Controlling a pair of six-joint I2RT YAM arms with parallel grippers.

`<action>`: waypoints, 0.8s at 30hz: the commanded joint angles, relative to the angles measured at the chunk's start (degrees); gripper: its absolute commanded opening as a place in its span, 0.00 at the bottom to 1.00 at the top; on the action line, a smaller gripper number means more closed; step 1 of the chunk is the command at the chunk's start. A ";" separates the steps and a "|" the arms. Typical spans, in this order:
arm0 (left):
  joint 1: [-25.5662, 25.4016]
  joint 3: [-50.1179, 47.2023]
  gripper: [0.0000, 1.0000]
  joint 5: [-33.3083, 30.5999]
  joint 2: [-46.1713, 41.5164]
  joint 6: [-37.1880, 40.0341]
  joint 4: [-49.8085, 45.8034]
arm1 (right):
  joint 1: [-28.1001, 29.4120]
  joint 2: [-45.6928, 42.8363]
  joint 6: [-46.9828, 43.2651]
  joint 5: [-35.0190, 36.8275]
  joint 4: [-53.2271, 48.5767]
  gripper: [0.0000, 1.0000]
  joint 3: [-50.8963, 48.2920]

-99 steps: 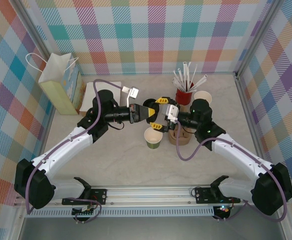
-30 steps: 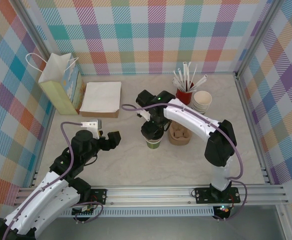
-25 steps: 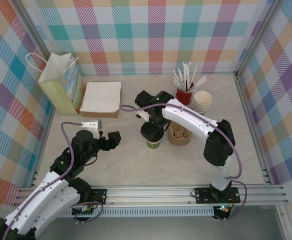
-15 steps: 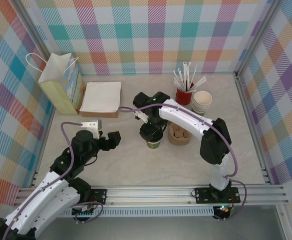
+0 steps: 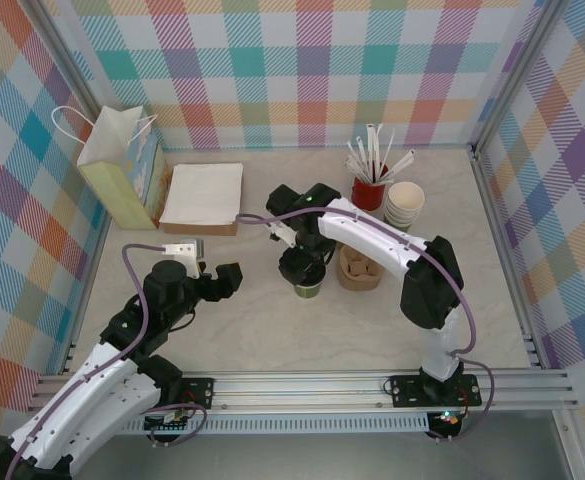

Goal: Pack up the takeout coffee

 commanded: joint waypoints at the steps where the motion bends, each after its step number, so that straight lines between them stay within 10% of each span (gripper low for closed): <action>1: 0.33 -0.63 0.93 1.05 0.59 -0.54 1.86 | 0.32 -3.40 1.14 0.70 -0.75 0.83 0.21; 11: 0.44 5.71 0.86 11.53 12.77 -11.63 2.30 | -3.83 -13.50 6.17 -1.09 3.60 0.90 -5.34; 24: -4.99 15.13 0.82 30.34 32.33 -20.54 8.98 | -12.91 -14.62 18.34 -12.89 8.88 0.76 -15.29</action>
